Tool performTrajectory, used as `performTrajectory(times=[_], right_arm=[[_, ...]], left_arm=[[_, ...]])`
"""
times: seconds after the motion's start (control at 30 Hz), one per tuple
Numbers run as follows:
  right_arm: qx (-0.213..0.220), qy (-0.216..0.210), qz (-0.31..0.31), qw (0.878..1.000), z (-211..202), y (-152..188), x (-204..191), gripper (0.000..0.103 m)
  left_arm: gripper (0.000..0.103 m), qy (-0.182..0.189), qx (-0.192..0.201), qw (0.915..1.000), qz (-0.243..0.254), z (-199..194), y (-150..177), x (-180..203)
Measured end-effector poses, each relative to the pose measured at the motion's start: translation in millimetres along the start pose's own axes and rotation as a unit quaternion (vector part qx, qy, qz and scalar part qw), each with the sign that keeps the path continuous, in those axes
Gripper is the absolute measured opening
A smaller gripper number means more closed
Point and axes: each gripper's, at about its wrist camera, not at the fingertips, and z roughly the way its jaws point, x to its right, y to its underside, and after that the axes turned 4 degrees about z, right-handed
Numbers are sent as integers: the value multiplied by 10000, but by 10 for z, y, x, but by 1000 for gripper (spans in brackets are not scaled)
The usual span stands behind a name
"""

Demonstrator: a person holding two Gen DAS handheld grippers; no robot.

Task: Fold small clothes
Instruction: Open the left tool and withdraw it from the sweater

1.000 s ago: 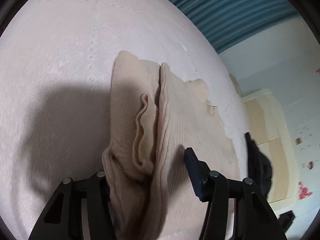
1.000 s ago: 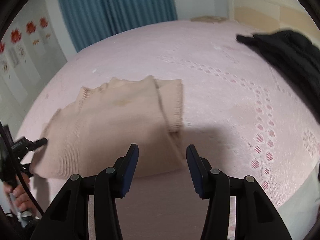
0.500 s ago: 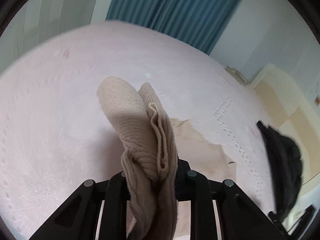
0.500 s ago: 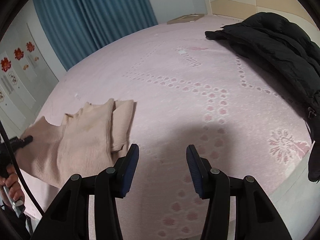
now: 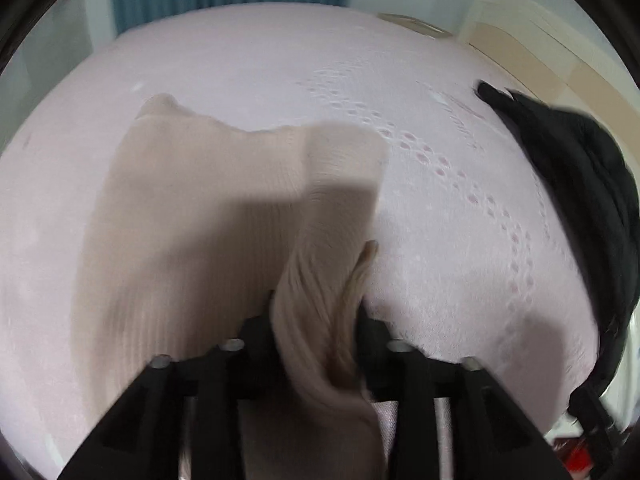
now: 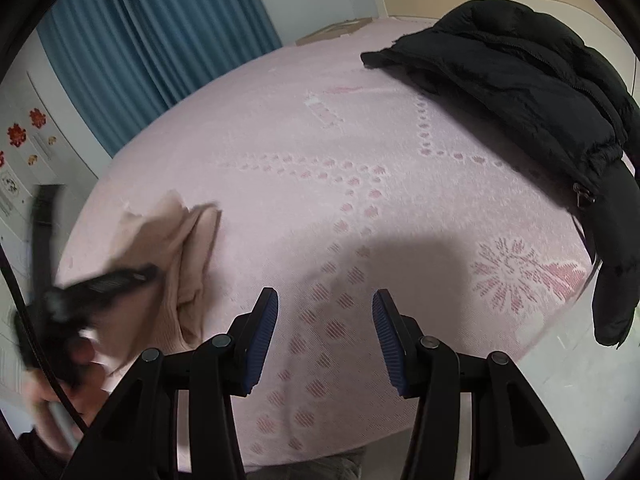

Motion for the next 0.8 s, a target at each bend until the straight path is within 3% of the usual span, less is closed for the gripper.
performTrajectory(times=[0.03, 0.07, 0.13, 0.3, 0.57, 0.63, 0.67, 0.7, 0.73, 0.8], right_arm=[[-18, -3, -68, 10000, 21, 13, -17, 49], [-22, -12, -131, 9999, 34, 22, -43, 49], [-18, -50, -248, 9997, 67, 11, -103, 49], [10, -508, -493, 9975, 121, -49, -434, 49], [-106, -1707, -767, 9823, 350, -182, -1314, 50], [-178, -1705, -829, 9817, 499, -172, -1469, 50], [-190, -1474, -914, 9847, 637, -148, -1553, 50], [-275, -1178, -1042, 9872, 806, -111, -1615, 44], [-356, -1023, -1142, 9875, 911, -85, -1636, 12], [-243, -1002, -1350, 9855, 962, -29, -1611, 13]], left_arm=[[71, 205, 53, 9997, 137, -45, -4, 36], [79, 504, 81, 9984, 245, -114, -5, 23], [79, 814, 229, 9962, 194, -270, -11, -127], [78, 965, 868, 9899, -564, -655, -19, -928], [77, 368, 1031, 9842, -1391, -776, 199, -2314], [77, 455, 1058, 9799, -1629, -736, 279, -2570], [77, 521, 1066, 9778, -1726, -708, 318, -2654], [77, 578, 1070, 9761, -1800, -672, 349, -2701], [77, 631, 1059, 9746, -1869, -574, 324, -2644], [77, 783, 1011, 9729, -1925, -453, 322, -2649]])
